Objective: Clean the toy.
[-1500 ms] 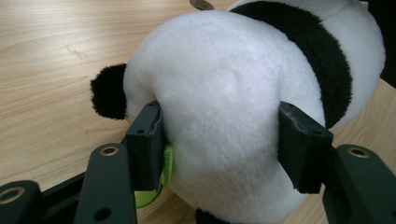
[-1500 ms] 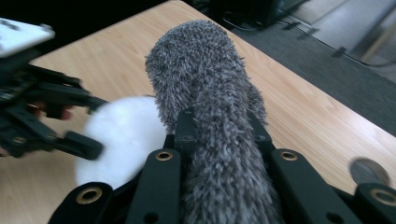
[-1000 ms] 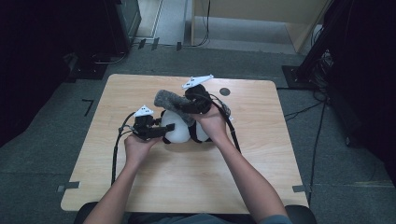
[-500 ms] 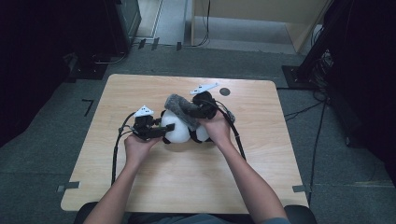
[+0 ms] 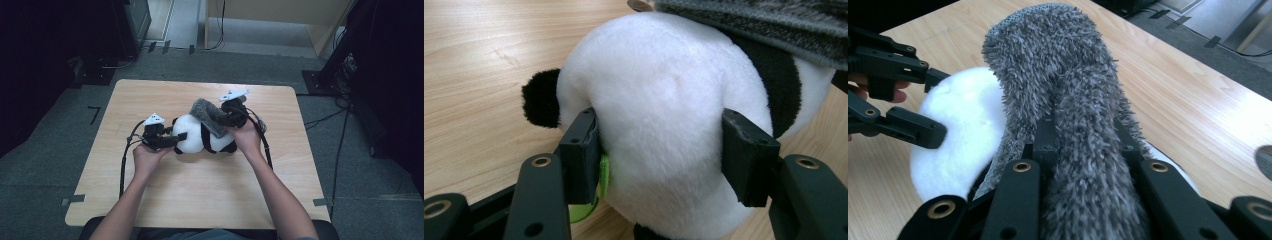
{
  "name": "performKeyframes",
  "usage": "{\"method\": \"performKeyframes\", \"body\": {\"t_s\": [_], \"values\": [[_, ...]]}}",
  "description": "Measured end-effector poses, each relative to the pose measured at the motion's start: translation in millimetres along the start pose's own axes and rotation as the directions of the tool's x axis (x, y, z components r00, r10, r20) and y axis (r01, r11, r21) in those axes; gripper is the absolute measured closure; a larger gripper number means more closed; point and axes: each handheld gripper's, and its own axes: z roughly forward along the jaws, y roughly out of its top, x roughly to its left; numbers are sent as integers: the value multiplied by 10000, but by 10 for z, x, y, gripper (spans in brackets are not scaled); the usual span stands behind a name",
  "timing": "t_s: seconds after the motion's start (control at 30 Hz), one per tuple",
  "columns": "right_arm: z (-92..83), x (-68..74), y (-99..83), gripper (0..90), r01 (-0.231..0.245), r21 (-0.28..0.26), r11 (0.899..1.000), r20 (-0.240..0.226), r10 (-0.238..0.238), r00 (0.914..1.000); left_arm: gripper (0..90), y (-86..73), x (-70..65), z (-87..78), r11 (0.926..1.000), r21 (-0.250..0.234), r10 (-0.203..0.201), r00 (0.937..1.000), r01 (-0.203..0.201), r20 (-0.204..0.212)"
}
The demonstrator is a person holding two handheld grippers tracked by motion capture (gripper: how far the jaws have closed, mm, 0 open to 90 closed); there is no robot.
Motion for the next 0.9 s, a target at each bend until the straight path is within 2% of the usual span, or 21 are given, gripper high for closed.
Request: {"method": "performKeyframes", "body": {"t_s": [0.53, 0.9], "values": [[-270, -317, -160, 731, -596, -332, 9977, 554, 614, 9966, 405, -4, 7, 0, 10000, -11, -25, 10000, 25, 20], [-355, -406, -241, 735, -804, -296, 9963, 748, 825, 9938, 405, -4, 9, 0, 10000, -8, -20, 10000, 20, 18]]}}
